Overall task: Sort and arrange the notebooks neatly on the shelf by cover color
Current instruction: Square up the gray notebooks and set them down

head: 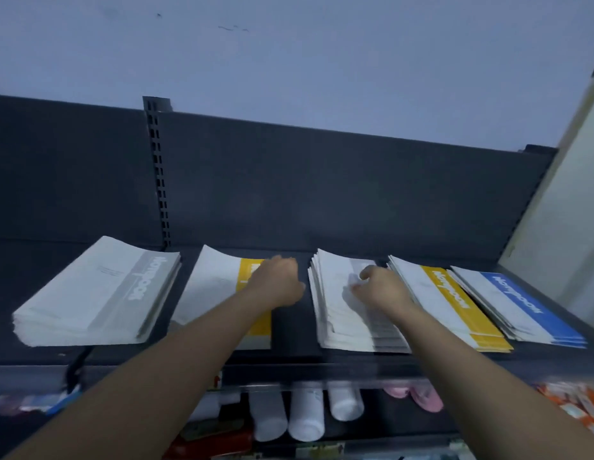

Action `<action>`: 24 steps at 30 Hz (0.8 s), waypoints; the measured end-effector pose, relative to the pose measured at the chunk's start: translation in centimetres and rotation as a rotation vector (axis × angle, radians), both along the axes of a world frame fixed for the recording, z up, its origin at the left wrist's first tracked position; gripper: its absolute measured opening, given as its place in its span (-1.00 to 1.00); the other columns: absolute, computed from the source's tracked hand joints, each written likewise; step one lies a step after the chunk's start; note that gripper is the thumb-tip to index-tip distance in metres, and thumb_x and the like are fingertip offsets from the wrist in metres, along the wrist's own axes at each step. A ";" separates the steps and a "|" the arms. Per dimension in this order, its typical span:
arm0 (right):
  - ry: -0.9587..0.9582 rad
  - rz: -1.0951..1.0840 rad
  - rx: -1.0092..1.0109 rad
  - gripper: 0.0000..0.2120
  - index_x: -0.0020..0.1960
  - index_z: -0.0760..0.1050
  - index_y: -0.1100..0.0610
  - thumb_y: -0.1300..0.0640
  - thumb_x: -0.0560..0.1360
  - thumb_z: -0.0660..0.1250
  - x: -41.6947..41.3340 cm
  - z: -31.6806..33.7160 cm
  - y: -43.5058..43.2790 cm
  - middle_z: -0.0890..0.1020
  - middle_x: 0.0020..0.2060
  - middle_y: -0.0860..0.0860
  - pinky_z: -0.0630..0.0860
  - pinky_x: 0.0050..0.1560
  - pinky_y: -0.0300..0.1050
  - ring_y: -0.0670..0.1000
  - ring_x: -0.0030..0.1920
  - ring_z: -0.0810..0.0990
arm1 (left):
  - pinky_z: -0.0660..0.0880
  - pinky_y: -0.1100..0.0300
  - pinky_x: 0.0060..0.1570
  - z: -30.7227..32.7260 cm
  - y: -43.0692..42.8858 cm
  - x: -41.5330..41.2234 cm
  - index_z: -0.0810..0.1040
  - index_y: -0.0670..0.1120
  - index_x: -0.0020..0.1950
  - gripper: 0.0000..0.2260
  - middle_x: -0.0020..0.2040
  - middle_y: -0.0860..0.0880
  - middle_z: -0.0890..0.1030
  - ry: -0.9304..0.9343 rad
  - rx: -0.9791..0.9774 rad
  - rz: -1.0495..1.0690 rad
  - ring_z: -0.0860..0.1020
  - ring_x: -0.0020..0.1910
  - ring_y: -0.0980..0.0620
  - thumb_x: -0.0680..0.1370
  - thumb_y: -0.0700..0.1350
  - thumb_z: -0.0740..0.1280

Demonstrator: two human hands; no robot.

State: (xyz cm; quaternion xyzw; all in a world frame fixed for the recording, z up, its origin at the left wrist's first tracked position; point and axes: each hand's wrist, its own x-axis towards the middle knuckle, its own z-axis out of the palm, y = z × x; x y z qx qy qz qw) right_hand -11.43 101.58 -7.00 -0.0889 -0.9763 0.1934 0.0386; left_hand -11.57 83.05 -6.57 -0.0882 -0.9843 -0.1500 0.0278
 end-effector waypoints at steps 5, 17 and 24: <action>-0.182 0.137 0.097 -0.56 0.36 0.37 0.18 0.02 0.53 0.23 0.2 -1.0 3.0 0.49 0.30 0.14 0.42 0.15 -0.11 0.15 0.29 0.46 | 0.44 0.13 0.18 -2.2 5.6 -1.1 0.47 -0.21 0.30 -0.64 0.31 -0.18 0.49 -0.183 0.192 0.066 0.47 0.27 -0.15 0.60 -0.03 0.18; -0.144 0.280 -0.035 -0.46 0.36 0.33 0.10 -0.11 0.48 0.32 -0.8 -2.7 6.1 0.49 0.28 0.07 0.43 0.18 -0.10 0.10 0.26 0.48 | 0.53 0.12 -0.06 -3.0 8.3 -1.7 0.51 -0.23 -0.04 -0.81 0.02 -0.18 0.62 -0.414 1.024 0.414 0.60 -0.04 -0.12 0.48 -0.17 0.47; 0.008 0.116 -0.667 -0.36 0.32 0.25 0.14 0.03 0.36 0.47 -1.5 -2.8 6.3 0.52 0.20 0.06 0.52 0.18 0.11 0.12 0.17 0.54 | 0.58 0.03 -0.10 -2.8 7.2 -1.8 0.47 -0.17 0.18 -0.71 0.08 -0.14 0.62 -0.212 1.216 0.305 0.61 -0.01 -0.11 0.50 -0.21 0.42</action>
